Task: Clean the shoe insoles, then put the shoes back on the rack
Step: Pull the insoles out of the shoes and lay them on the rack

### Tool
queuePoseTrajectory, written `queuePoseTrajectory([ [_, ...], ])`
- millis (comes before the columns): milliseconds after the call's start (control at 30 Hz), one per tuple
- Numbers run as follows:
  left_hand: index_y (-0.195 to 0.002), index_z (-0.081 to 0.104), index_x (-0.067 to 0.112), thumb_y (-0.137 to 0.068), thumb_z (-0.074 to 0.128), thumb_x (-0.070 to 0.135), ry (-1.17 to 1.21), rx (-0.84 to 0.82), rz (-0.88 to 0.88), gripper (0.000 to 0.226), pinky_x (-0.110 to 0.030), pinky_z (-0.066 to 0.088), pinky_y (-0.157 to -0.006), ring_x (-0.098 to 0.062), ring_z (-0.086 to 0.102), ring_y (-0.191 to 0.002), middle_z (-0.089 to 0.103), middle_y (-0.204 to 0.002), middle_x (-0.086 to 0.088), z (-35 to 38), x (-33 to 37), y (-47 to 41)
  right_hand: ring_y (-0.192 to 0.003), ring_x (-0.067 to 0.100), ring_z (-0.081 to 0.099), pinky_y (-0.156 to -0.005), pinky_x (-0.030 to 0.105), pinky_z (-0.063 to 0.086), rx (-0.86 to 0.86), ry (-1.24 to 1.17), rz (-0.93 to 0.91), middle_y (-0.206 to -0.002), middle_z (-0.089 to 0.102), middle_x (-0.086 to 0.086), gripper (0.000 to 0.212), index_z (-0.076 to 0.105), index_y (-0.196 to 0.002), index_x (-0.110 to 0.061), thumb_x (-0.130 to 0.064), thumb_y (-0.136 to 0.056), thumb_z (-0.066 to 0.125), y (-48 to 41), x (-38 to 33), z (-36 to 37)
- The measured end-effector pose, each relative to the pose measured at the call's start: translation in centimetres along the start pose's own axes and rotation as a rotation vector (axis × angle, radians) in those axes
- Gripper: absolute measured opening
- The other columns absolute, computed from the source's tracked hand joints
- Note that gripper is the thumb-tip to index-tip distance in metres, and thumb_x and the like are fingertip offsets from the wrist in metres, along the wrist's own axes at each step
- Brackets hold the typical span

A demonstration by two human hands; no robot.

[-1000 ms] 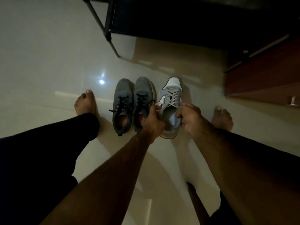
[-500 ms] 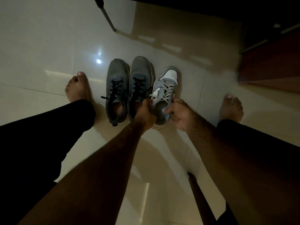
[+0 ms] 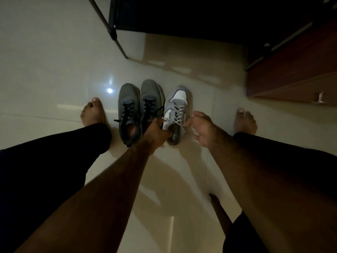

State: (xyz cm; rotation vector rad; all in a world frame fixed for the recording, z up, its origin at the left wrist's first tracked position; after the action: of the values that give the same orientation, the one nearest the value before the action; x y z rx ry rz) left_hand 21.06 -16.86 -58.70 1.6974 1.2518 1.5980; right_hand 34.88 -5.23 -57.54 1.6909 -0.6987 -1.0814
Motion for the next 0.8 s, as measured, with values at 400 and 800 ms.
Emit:
queuePoseTrajectory([
  [400, -0.15, 0.039, 0.014, -0.096, 0.069, 0.008, 0.249, 0.009, 0.3, 0.062, -0.025, 0.053, -0.079, -0.024, 0.057, -0.122, 0.051, -0.142, -0.005, -0.1, 9.8, 11.1, -0.105, 0.012, 0.062, -0.072, 0.029, 0.048, -0.157, -0.033, -0.36, -0.128, 0.065, 0.0, 0.047, 0.065, -0.13, -0.023, 0.0, -0.09, 0.066, 14.1, -4.1, -2.3],
  [800, -0.148, 0.043, 0.019, -0.096, 0.07, 0.013, 0.295, 0.004, 0.669, 0.059, -0.044, 0.056, -0.096, -0.021, 0.059, -0.124, 0.051, -0.147, -0.005, -0.6, 20.7, 24.5, -0.117, 0.015, 0.066, -0.096, 0.043, 0.053, -0.128, -0.063, -0.836, -0.123, 0.069, -0.006, 0.038, 0.071, -0.119, -0.032, -0.01, -0.087, 0.074, 28.8, -10.6, -7.7],
])
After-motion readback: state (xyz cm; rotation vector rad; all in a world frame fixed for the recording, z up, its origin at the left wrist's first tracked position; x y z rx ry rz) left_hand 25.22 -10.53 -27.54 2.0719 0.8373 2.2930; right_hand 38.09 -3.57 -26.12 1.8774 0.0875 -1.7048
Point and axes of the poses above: each hand's wrist, its own y-axis away from the middle knuckle, its own z-axis out of the palm, x = y × z, the point moved 3 cm from there along -y, towards the middle knuckle
